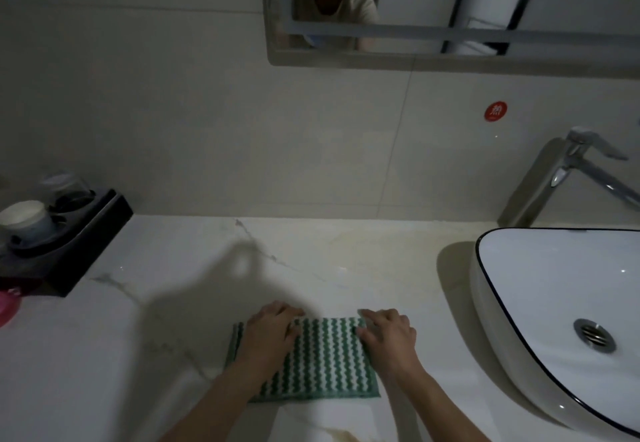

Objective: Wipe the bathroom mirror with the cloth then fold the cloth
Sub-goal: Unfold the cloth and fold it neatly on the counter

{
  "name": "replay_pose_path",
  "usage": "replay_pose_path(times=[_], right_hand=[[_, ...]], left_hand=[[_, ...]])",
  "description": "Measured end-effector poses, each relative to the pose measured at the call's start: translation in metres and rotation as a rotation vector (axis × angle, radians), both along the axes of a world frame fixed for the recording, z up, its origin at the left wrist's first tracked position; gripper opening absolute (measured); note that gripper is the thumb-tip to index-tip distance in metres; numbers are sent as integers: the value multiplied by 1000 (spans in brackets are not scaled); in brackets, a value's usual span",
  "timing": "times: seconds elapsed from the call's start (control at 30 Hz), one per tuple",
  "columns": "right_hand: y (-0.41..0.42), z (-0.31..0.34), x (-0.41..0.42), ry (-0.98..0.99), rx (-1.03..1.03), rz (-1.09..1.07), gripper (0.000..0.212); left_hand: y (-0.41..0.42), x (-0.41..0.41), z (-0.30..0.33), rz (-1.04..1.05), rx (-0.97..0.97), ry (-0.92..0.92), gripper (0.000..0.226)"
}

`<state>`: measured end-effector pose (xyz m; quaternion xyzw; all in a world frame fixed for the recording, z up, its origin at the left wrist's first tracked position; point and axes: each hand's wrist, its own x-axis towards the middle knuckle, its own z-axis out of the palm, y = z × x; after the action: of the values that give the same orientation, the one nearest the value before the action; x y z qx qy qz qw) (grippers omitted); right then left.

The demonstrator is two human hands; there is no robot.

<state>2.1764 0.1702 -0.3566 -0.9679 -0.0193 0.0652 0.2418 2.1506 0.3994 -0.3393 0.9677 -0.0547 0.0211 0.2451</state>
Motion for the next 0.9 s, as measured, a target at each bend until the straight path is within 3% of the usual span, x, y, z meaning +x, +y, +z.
replay_pose_path(times=[0.5,0.9], right_hand=[[-9,-7,16,-30,11,17,30],[-5,-15,23,-83,75,3,10]], left_hand=[[-58,43,-21,-67,-11,100,37],[-64,52,-38,-65,3,86,24]])
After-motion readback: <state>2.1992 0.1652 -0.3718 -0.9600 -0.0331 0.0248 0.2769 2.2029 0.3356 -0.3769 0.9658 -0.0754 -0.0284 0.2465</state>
